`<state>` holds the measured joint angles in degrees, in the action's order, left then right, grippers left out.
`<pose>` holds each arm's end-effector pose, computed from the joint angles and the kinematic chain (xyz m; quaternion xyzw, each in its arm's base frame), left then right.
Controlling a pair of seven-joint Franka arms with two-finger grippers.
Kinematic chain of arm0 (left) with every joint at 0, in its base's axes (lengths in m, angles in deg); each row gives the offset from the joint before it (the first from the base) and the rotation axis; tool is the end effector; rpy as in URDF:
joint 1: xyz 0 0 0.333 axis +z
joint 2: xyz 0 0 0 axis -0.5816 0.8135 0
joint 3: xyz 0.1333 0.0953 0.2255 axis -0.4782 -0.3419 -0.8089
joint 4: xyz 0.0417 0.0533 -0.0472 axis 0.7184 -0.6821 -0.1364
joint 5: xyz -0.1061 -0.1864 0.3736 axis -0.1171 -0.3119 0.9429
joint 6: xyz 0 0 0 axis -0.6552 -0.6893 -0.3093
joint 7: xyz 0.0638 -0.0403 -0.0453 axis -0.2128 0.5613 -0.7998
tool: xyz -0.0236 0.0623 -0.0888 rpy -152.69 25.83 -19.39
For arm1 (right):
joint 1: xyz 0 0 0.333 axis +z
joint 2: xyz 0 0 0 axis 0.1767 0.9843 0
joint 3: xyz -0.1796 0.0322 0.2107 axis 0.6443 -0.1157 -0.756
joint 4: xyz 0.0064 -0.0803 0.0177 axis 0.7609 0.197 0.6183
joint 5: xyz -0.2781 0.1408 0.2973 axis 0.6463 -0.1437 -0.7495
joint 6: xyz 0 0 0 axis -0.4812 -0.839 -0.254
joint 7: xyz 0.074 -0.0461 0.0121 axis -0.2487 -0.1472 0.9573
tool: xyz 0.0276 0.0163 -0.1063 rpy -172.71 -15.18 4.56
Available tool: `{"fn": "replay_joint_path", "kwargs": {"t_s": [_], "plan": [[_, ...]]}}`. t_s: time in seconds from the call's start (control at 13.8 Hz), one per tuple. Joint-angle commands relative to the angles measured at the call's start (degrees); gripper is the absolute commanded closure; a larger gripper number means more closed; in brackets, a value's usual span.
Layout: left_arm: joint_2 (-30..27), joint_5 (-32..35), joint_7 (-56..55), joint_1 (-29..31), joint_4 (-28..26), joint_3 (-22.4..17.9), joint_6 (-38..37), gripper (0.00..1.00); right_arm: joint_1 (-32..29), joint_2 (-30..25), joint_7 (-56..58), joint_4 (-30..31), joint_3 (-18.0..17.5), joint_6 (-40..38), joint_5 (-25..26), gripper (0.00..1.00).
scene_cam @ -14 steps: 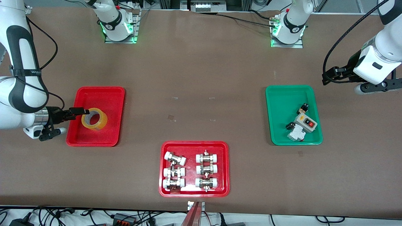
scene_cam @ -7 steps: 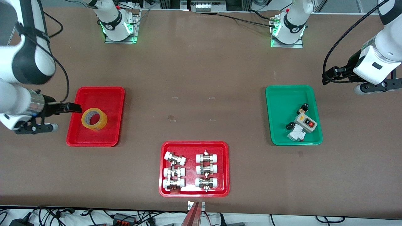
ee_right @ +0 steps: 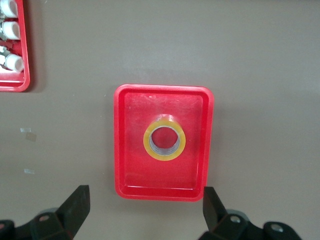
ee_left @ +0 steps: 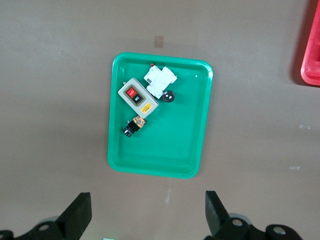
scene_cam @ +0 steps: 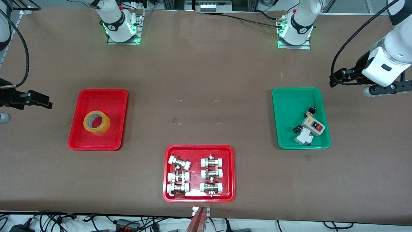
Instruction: Left arm passes tape to right arm into tray
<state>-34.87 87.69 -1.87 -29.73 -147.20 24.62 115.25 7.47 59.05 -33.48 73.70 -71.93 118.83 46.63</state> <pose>0.5915 -0.0546 0.5354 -0.9959 -0.0778 0.0451 0.0066 0.6712 -0.0211 0.5385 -0.9997 -0.0113 0.0207 0.0026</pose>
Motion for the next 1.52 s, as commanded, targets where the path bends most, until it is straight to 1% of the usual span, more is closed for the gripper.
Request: {"fn": "replay_joint_path", "kwargs": {"t_s": [0.0, 0.07, 0.22, 0.29, 0.36, 0.44, 0.51, 0.65, 0.73, 0.94, 1.09, 1.23, 1.45], "plan": [[-1.1, -1.0, -0.2, -0.5, -0.7, -0.7, -0.4, 0.00, 0.5, -0.1, -1.5, -0.7, -0.1, 0.7, 0.3, 0.00], [-1.1, -1.0, -0.3, -0.5, -0.7, -0.7, -0.5, 0.00, 1.2, -0.5, -1.5, -0.5, 1.0, 1.6, 0.5, 0.00], [-1.1, -1.0, -0.3, -0.5, -0.7, -0.7, -0.5, 0.00, 1.7, -2.4, -0.8, 2.8, 2.1, 5.1, 0.5, 0.00], [-1.1, -1.0, -0.3, -0.5, -0.7, -0.7, -0.5, 0.00, 1.7, -3.2, -0.7, 4.1, 3.2, 6.0, 0.3, 0.00], [-1.1, -1.0, -0.3, -0.5, -0.7, -0.7, -0.5, 0.00, 2.6, -3.9, -0.7, 4.9, 3.5, 6.5, 0.3, 0.00], [-1.1, -1.0, -0.3, -0.5, -0.7, -0.7, -0.5, 0.00, 4.3, -4.1, -0.7, 5.1, 5.2, 6.7, 0.4, 0.00], [-1.1, -1.0, -0.3, -0.5, -0.7, -0.7, -0.5, 0.00, 5.3, -4.2, -0.7, 5.2, 6.2, 6.7, 0.5, 0.00], [-1.1, -1.0, -0.3, -0.5, -0.7, -0.7, -0.5, 0.00, 5.3, -5.1, -0.7, 6.3, 6.2, 6.5, 0.6, 0.00], [-1.1, -1.0, -0.3, -0.5, -0.7, -0.7, -0.5, 0.00, 5.3, -6.8, -0.7, 9.0, 6.2, 7.1, 0.6, 0.00], [-1.1, -1.0, -0.2, -0.4, -0.7, -0.7, -0.4, 0.00, 5.4, -13.5, -0.7, 19.7, 6.2, 11.0, 0.8, 0.00], [-1.1, -1.0, -0.2, -0.3, -0.7, -0.7, -0.4, 0.00, 5.3, -17.0, -0.7, 24.4, 6.2, 12.5, 1.0, 0.00], [-1.1, -1.0, -0.2, -0.3, -0.7, -0.8, -0.4, 0.00, 5.3, -17.6, -0.6, 25.2, 6.2, 12.4, 1.0, 0.00], [-1.0, -1.0, -0.1, 0.0, -0.7, -0.8, -0.4, 0.00, 5.3, -17.5, -1.4, 24.4, 6.1, 10.8, 0.7, 0.00]]}}
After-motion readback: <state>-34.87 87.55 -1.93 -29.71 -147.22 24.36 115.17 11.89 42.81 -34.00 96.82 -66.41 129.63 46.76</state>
